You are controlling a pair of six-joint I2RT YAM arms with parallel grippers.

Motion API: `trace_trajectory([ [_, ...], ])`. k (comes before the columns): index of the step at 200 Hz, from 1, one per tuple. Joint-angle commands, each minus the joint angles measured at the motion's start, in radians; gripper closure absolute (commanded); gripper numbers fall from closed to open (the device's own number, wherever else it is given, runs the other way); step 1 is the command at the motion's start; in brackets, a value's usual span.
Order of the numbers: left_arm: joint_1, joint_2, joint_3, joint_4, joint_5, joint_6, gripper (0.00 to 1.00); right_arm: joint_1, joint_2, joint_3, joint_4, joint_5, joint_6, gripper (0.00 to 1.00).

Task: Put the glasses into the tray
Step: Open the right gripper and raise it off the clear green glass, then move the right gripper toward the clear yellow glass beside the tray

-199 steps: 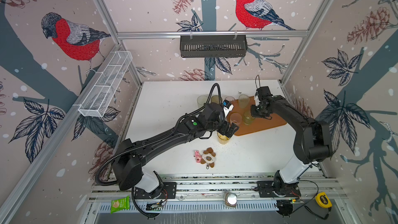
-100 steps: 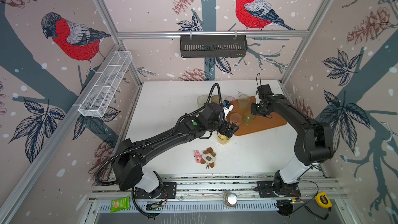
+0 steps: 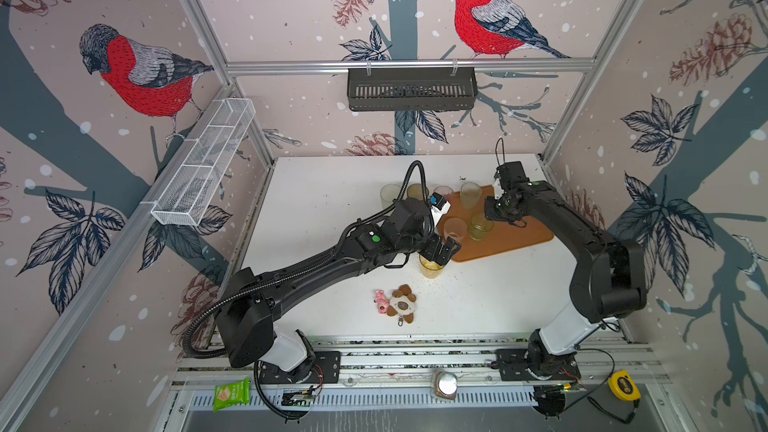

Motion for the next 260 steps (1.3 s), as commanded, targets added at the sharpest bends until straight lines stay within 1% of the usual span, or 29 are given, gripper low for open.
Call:
trace_trajectory([
  [1, 0.001, -0.007, -0.003, 0.036, 0.007, -0.001, 0.02, 0.0, -0.02, 0.013, -0.023, 0.015, 0.019, 0.58],
  [44, 0.001, -0.014, -0.008, 0.038, 0.004, -0.004, 0.03, 0.007, -0.048, 0.034, -0.042, 0.015, 0.022, 0.48],
  [98, 0.001, -0.019, -0.011, 0.04, 0.004, -0.008, 0.02, 0.026, -0.075, 0.06, -0.073, 0.026, 0.032, 0.39],
  [137, 0.001, -0.022, -0.015, 0.042, 0.003, -0.012, 0.02, 0.049, -0.106, 0.064, -0.09, 0.033, 0.055, 0.28],
  [174, 0.001, -0.027, -0.02, 0.045, 0.0, -0.014, 0.02, 0.089, -0.119, 0.085, -0.116, 0.042, 0.073, 0.19],
  [201, 0.002, -0.026, -0.022, 0.044, 0.0, -0.013, 0.02, 0.124, -0.128, 0.098, -0.125, 0.048, 0.087, 0.16],
  [223, 0.005, -0.031, -0.026, 0.04, -0.005, -0.013, 0.02, 0.157, -0.156, 0.081, -0.1, 0.049, 0.094, 0.14],
  [260, 0.023, -0.056, -0.051, 0.041, -0.005, -0.028, 0.02, 0.194, -0.186, 0.064, -0.106, 0.038, 0.104, 0.11],
])
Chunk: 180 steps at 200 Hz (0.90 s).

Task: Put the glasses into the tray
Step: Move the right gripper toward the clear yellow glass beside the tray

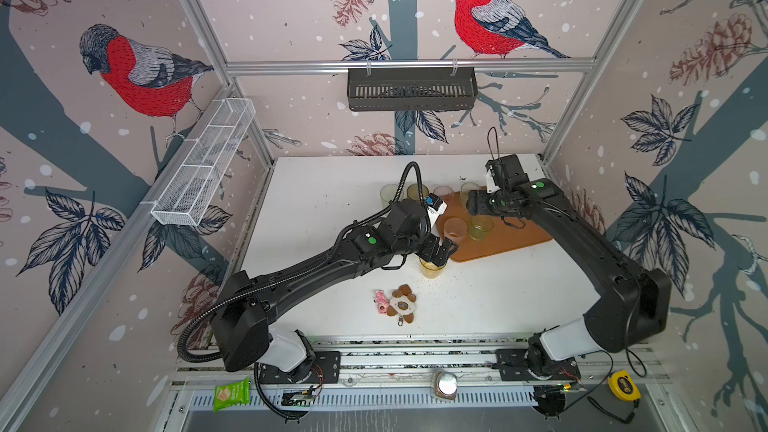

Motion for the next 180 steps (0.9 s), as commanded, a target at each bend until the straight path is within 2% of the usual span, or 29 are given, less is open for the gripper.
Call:
trace_trajectory([
  [1, 0.012, -0.023, -0.016, 0.035, -0.001, -0.011, 0.02, 0.022, -0.018, -0.011, -0.003, -0.003, 0.023, 0.11],
  [80, 0.074, -0.125, -0.127, 0.029, -0.012, -0.043, 0.03, 0.138, -0.042, -0.02, -0.06, -0.009, 0.054, 0.12],
  [180, 0.098, -0.234, -0.227, 0.003, -0.042, -0.072, 0.02, 0.28, 0.005, -0.047, -0.05, -0.04, 0.103, 0.18],
])
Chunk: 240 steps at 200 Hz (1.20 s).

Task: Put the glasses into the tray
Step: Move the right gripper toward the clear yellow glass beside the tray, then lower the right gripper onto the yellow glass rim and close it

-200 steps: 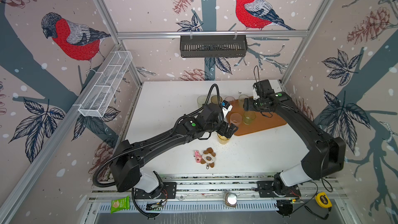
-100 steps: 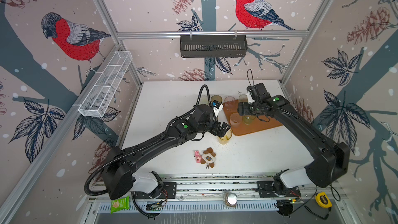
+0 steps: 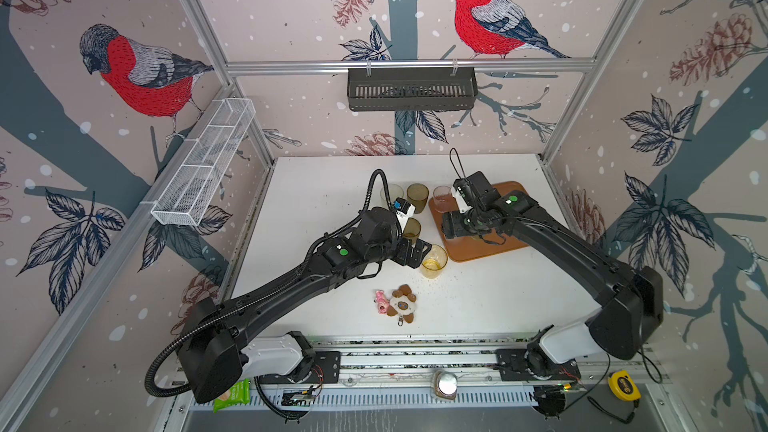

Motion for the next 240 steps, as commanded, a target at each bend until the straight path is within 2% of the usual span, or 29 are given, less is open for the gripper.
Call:
trace_trajectory([
  [1, 0.002, -0.023, -0.016, 0.01, -0.013, -0.013, 0.02, 0.017, 0.009, -0.008, 0.004, -0.016, 0.028, 0.18],
  [143, 0.004, -0.116, -0.099, -0.027, -0.032, -0.03, 0.03, 0.101, 0.049, -0.13, 0.075, -0.043, 0.088, 0.37],
  [240, 0.004, -0.14, -0.121, -0.029, -0.035, -0.041, 0.02, 0.122, 0.074, -0.171, 0.105, -0.028, 0.101, 0.46],
])
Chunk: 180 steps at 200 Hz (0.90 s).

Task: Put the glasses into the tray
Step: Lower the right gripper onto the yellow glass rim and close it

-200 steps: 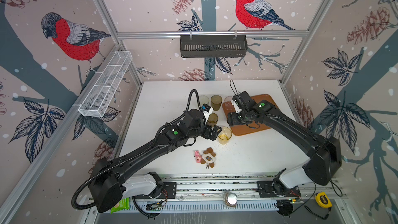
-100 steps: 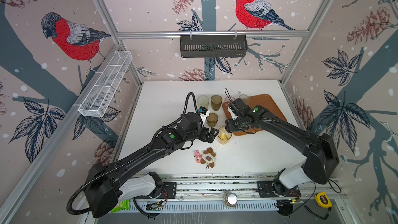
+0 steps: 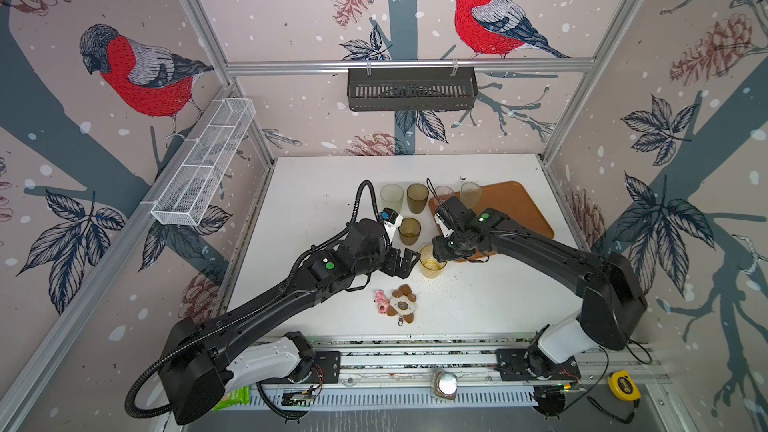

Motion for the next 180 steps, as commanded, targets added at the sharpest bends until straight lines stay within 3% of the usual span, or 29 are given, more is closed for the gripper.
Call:
trace_trajectory([
  [1, 0.0, -0.011, -0.008, 0.0, -0.008, -0.014, 0.02, 0.003, 0.006, -0.009, 0.017, 0.015, 0.019, 0.46],
  [180, 0.0, -0.023, -0.009, 0.003, -0.014, -0.022, 0.02, 0.005, 0.047, -0.021, 0.027, 0.048, 0.02, 0.65],
])
